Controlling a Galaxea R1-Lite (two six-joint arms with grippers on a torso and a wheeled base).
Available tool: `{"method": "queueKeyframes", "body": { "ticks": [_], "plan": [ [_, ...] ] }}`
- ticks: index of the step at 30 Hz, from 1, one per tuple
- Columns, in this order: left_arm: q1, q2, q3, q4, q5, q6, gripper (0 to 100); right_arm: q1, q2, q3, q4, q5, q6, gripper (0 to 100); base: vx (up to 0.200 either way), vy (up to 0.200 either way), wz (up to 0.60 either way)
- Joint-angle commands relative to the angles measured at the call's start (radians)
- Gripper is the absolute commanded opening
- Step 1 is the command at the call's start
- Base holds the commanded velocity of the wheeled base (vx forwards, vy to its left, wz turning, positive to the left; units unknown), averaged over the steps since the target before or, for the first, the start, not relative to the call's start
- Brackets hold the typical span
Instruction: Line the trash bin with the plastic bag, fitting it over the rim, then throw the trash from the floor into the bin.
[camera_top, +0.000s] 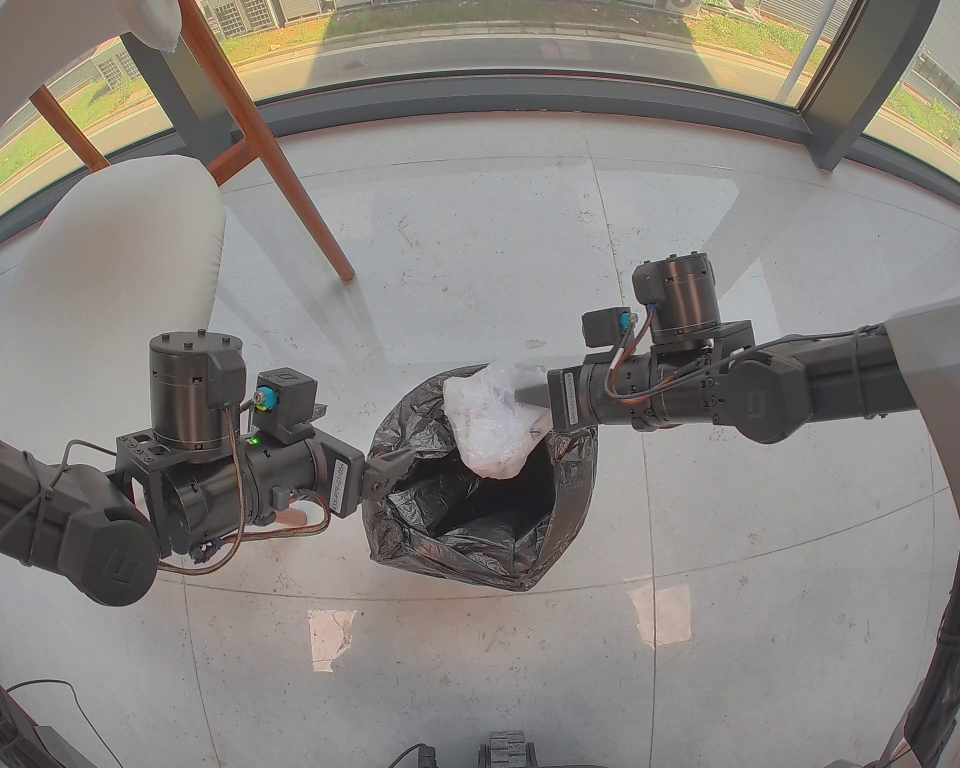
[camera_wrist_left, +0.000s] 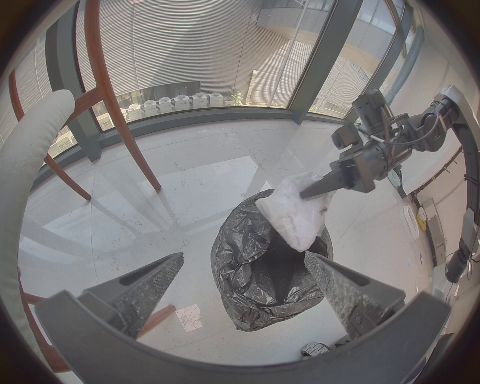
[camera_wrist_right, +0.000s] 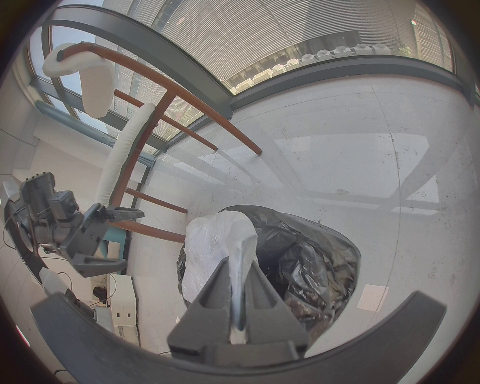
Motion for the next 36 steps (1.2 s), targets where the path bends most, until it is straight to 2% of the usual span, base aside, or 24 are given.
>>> {"method": "queueKeyframes", "body": {
  "ticks": [1,6,7,11,14,18,23,24,26,28,29,30,31,32,36],
  "plan": [
    [0.001,-0.001,0.0,0.0,0.002,0.0,100,0.0,0.071,-0.05,0.0,-0.002,0.001,0,0.0,0.0,0.0],
    [0.001,-0.001,-0.003,0.0,0.002,-0.002,100,0.005,0.073,-0.045,0.003,-0.005,-0.001,0,0.0,0.0,0.0],
    [0.001,-0.001,-0.003,-0.002,0.002,-0.003,100,0.006,0.07,-0.042,0.002,-0.005,-0.001,100,0.0,0.0,0.0],
    [0.001,-0.009,0.003,-0.023,0.0,-0.005,100,0.009,0.044,-0.042,-0.011,-0.021,0.001,100,0.0,0.0,0.0],
    [0.001,-0.041,0.013,-0.023,0.0,-0.006,100,0.003,-0.051,-0.005,-0.011,-0.047,0.014,100,0.0,0.0,0.0],
    [0.001,-0.07,0.031,-0.023,0.0,-0.005,100,-0.006,-0.245,0.128,-0.005,-0.065,0.039,100,0.0,0.0,0.0],
    [0.001,-0.164,0.077,-0.023,0.0,-0.006,100,-0.075,-0.528,0.343,-0.012,-0.15,0.039,100,0.0,0.0,0.0],
    [0.001,-0.164,0.077,-0.023,0.0,-0.006,100,-0.075,-0.528,0.343,-0.012,-0.15,0.039,100,0.0,0.0,0.0],
    [0.016,-0.256,0.121,-0.023,0.003,-0.012,100,-0.138,-0.7,0.48,-0.02,-0.206,0.042,100,0.0,0.0,0.0],
    [0.075,-0.34,0.161,-0.02,0.002,-0.011,100,-0.181,-0.834,0.578,-0.021,-0.246,0.06,100,0.0,0.0,0.0],
    [0.079,-0.346,0.163,-0.02,0.002,-0.011,100,-0.184,-0.843,0.585,-0.021,-0.248,0.064,100,0.0,0.0,0.0],
    [0.147,-0.432,0.201,-0.015,0.002,-0.011,100,-0.219,-0.961,0.679,-0.021,-0.275,0.096,100,0.0,0.0,0.0],
    [0.18,-0.47,0.223,-0.015,0.002,-0.011,100,-0.239,-1.018,0.726,-0.021,-0.285,0.103,100,0.0,0.0,0.0],
    [0.203,-0.498,0.24,-0.014,0.0,-0.011,100,-0.253,-1.055,0.759,-0.021,-0.288,0.106,100,0.0,0.0,0.0],
    [0.354,-0.722,0.379,0.0,0.009,-0.012,100,-0.393,-1.305,0.943,-0.012,-0.283,0.111,100,0.0,0.0,0.0]
  ]
}}
